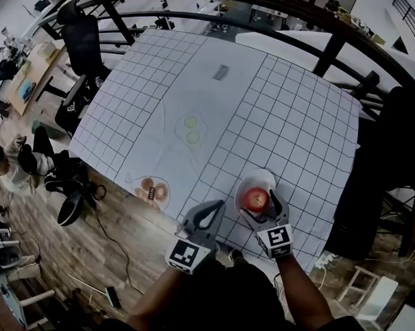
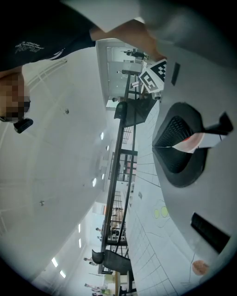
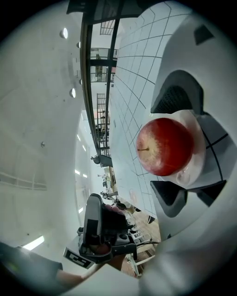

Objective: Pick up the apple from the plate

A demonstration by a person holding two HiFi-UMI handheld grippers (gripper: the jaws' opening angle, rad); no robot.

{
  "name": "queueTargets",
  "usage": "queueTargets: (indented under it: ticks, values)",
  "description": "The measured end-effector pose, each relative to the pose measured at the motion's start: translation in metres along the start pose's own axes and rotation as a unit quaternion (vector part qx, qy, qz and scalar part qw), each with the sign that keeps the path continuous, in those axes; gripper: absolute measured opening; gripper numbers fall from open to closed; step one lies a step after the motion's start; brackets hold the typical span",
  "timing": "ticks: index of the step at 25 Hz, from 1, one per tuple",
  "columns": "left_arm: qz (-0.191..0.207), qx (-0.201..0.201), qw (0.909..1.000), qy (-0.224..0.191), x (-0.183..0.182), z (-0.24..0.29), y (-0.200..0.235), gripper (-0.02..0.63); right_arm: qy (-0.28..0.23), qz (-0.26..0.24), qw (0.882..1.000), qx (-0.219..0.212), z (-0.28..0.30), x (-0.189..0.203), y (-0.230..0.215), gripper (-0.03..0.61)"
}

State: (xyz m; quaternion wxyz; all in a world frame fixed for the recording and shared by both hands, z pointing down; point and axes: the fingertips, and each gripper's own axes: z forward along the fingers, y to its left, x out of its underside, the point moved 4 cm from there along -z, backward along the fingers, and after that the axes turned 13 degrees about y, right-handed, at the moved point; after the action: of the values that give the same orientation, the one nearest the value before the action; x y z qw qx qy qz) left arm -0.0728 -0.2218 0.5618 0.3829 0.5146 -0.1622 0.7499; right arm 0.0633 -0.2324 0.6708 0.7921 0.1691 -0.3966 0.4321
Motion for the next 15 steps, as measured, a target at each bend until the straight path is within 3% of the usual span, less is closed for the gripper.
queueTargets:
  ticks: [10,15]
  values:
    - [0.000,-0.008,0.9999,0.010,0.009,-0.001,0.005,0.023,0.015,0.023,1.000,0.014,0.009,0.003,-0.003,0.426]
    - [-0.001,-0.013,0.9998,0.014,0.012,-0.002,0.007,0.023,0.009,-0.002,1.000,0.015,0.012,0.008,-0.004,0.423]
